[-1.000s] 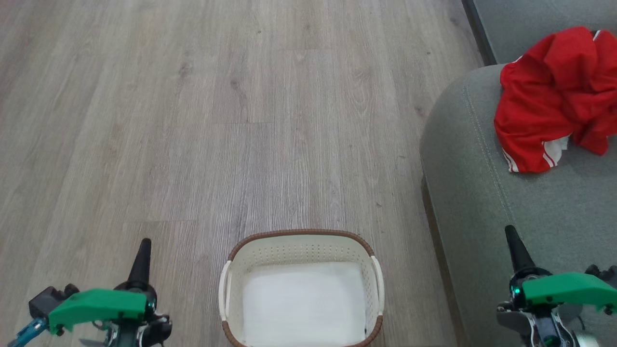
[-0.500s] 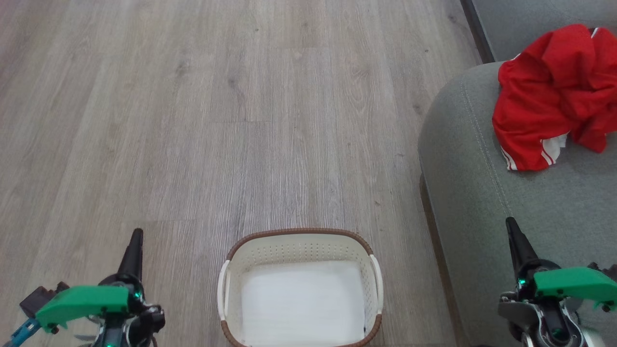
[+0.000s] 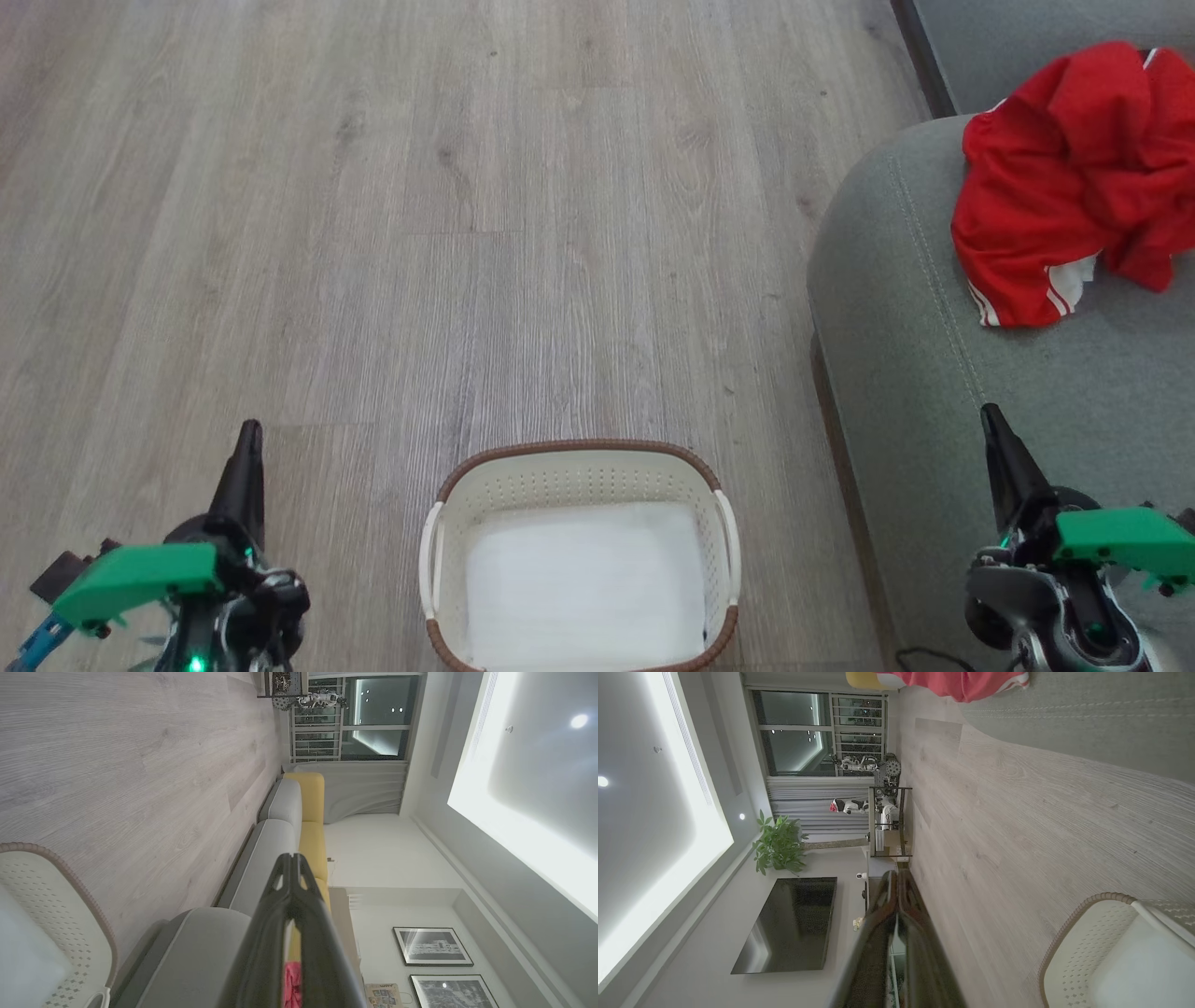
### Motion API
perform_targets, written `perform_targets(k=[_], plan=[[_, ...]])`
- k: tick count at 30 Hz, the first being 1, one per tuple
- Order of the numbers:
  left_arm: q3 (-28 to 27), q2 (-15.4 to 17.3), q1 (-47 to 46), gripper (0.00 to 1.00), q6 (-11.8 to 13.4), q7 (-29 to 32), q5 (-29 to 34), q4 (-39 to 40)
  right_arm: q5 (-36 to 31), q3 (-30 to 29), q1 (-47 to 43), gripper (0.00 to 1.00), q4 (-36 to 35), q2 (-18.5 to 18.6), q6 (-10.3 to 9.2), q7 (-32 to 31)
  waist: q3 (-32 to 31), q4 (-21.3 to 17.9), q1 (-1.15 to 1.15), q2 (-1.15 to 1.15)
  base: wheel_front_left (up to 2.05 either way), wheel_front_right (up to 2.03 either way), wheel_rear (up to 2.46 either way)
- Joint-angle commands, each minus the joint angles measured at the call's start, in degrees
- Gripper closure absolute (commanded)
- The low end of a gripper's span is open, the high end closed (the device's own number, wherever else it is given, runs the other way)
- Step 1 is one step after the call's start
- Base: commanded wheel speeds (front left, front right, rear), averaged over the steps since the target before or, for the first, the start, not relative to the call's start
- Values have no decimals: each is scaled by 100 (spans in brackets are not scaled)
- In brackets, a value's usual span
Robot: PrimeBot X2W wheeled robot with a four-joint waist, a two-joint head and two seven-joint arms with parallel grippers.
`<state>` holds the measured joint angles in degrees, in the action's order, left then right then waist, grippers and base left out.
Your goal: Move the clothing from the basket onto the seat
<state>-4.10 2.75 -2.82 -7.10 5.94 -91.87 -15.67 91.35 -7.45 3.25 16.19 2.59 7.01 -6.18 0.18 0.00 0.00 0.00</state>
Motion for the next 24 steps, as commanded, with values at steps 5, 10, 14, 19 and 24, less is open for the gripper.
perform_targets(k=[5, 10, 14, 19, 24], plan=[[-208, 40, -335, 100, -38, 28, -57, 162, 82, 93, 293, 100, -216, 29, 47, -31, 0, 0, 0, 0, 0, 0, 0], [-211, 38, -335, 100, -38, 30, -55, 162, 82, 93, 293, 100, -216, 29, 47, -31, 0, 0, 0, 0, 0, 0, 0], [-213, 37, -335, 100, -38, 32, -53, 162, 82, 93, 293, 100, -216, 29, 47, -31, 0, 0, 0, 0, 0, 0, 0], [-215, 35, -336, 100, -38, 34, -51, 162, 82, 94, 293, 100, -216, 29, 47, -31, 0, 0, 0, 0, 0, 0, 0], [-218, 33, -336, 100, -38, 36, -49, 162, 82, 94, 293, 100, -216, 29, 47, -31, 0, 0, 0, 0, 0, 0, 0]])
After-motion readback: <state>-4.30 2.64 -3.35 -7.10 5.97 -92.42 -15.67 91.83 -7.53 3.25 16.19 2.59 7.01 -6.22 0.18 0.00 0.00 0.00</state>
